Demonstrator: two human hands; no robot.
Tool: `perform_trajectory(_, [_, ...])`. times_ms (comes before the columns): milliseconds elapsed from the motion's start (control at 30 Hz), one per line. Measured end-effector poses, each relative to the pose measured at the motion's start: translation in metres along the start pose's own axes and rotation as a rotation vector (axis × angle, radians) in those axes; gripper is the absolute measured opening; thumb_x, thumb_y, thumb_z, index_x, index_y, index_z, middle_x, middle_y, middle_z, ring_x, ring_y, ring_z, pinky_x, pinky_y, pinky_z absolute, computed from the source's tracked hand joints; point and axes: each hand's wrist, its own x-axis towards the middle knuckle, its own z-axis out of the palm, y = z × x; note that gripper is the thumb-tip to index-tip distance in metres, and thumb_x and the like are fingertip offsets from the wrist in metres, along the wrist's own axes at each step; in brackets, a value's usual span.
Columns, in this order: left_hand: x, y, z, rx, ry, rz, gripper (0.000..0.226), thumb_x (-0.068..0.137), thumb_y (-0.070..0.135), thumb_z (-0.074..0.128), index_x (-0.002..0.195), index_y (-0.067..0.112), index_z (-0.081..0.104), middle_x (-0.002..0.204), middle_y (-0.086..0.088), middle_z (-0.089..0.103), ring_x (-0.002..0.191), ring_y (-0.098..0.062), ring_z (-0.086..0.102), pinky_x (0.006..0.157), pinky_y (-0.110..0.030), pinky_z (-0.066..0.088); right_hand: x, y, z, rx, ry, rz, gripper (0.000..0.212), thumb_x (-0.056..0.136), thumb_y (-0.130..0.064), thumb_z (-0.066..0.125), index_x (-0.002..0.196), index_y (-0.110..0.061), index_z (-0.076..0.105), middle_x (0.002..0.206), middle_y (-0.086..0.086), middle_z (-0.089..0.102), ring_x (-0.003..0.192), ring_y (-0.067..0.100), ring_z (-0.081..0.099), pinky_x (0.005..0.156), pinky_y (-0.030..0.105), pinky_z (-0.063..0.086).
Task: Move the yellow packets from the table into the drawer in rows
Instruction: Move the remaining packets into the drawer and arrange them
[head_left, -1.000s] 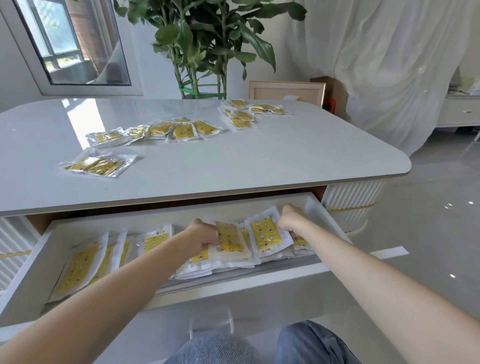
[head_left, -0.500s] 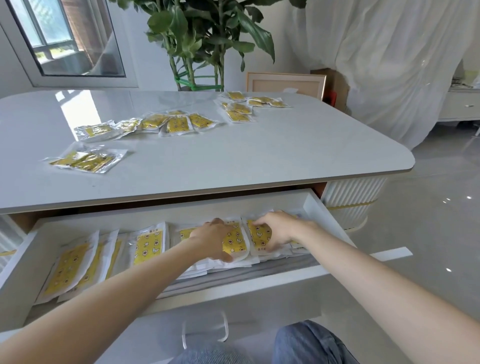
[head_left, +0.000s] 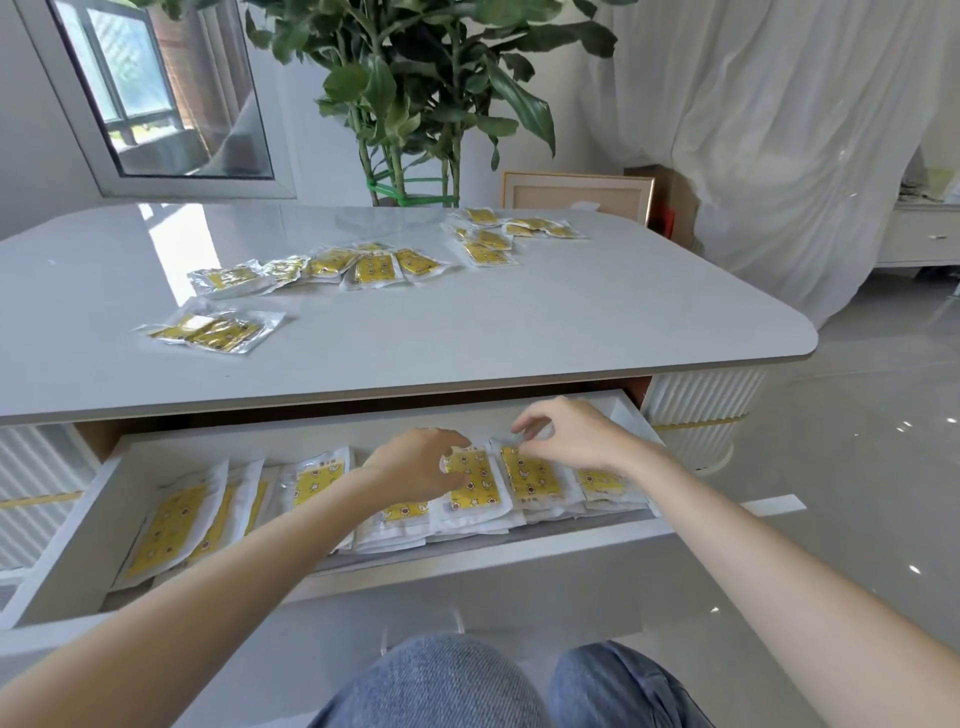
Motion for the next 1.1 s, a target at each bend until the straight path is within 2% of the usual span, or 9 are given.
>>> perform_trajectory(133, [-0.027,0.004,-0.026,-0.073,0.116,-0.009,0.044,0.090,0.036,0.057,0.133,0.030,0.049,0.126,0.005,0.058,0.114,-0.017,0.055,0.093,-0.033,0.048,-0.017,-0.020,-0.017,0.090,0.124,-0.080,0.022,0.090,-0.022,0.062,0.111,-0.023,0.067,0.104,-0.008,0.067,0.094,0.004,0.060,0.071,0.011,0.040])
perform_trajectory(333, [-0.057,-0.006,-0.070,-0.110,0.269,-0.012,0.039,0.091,0.032,0.056,0.129,0.028,0.053,0.117,0.009,0.066,0.101,-0.013,0.063,0.091,-0.030,0.049,-0.019,-0.056,-0.029,0.172,0.304,-0.151,0.019,0.090,-0.020,0.059,0.107,-0.026,0.067,0.095,-0.011,0.065,0.082,-0.003,0.056,0.067,0.011,0.039])
perform_trajectory(467, [-0.064,-0.028,-0.097,-0.114,0.397,-0.065,0.035,0.092,0.029,0.055,0.126,0.027,0.054,0.113,0.008,0.066,0.093,-0.015,0.063,0.084,-0.029,0.049,-0.002,-0.083,-0.026,0.191,0.368,-0.174,0.020,0.092,-0.018,0.058,0.109,-0.023,0.066,0.099,-0.009,0.064,0.079,-0.001,0.055,0.066,0.013,0.042])
perform_trajectory(567, [-0.060,-0.060,-0.113,-0.078,0.491,-0.146,0.039,0.092,0.030,0.054,0.130,0.023,0.052,0.122,0.001,0.062,0.103,-0.021,0.060,0.089,-0.032,0.047,0.019,-0.100,-0.019,0.220,0.354,-0.165,0.023,0.091,-0.016,0.058,0.112,-0.022,0.065,0.107,-0.006,0.067,0.085,0.007,0.057,0.073,0.020,0.043])
perform_trajectory(700, [-0.046,-0.111,-0.126,-0.050,0.554,-0.309,0.050,0.093,0.032,0.051,0.141,0.020,0.042,0.144,-0.012,0.041,0.131,-0.032,0.038,0.106,-0.039,0.032,0.057,-0.122,-0.006,0.257,0.288,-0.132,0.028,0.090,-0.016,0.057,0.117,-0.020,0.063,0.121,-0.002,0.062,0.098,0.013,0.058,0.079,0.022,0.041])
perform_trajectory(867, [-0.022,-0.166,-0.128,-0.014,0.527,-0.404,0.060,0.094,0.047,0.042,0.148,0.027,0.026,0.156,-0.007,0.020,0.144,-0.030,0.014,0.115,-0.044,0.017,0.110,-0.142,0.015,0.210,0.234,-0.105,0.036,0.092,-0.018,0.054,0.128,-0.019,0.056,0.138,0.002,0.050,0.125,0.019,0.048,0.095,0.026,0.039])
perform_trajectory(967, [-0.003,-0.183,-0.128,0.054,0.500,-0.477,0.061,0.094,0.056,0.032,0.149,0.035,0.018,0.159,0.000,0.010,0.147,-0.025,0.005,0.116,-0.052,0.003,0.143,-0.148,0.026,0.133,0.251,-0.097,0.041,0.092,-0.018,0.052,0.133,-0.019,0.050,0.142,0.004,0.045,0.131,0.021,0.040,0.104,0.032,0.038])
perform_trajectory(1033, [0.011,-0.191,-0.130,0.143,0.497,-0.526,0.062,0.093,0.061,0.022,0.149,0.038,0.014,0.160,0.004,0.008,0.148,-0.023,0.003,0.110,-0.061,-0.012,0.163,-0.151,0.032,0.096,0.256,-0.105,0.045,0.093,-0.018,0.051,0.138,-0.018,0.044,0.145,0.004,0.039,0.135,0.022,0.032,0.106,0.032,0.033])
perform_trajectory(1100, [0.027,-0.199,-0.136,0.204,0.503,-0.547,0.063,0.092,0.063,0.016,0.149,0.038,0.012,0.160,0.003,0.008,0.148,-0.023,0.003,0.106,-0.063,-0.018,0.183,-0.152,0.036,0.071,0.277,-0.126,0.050,0.094,-0.018,0.048,0.143,-0.016,0.038,0.149,0.004,0.034,0.139,0.022,0.025,0.110,0.031,0.026])
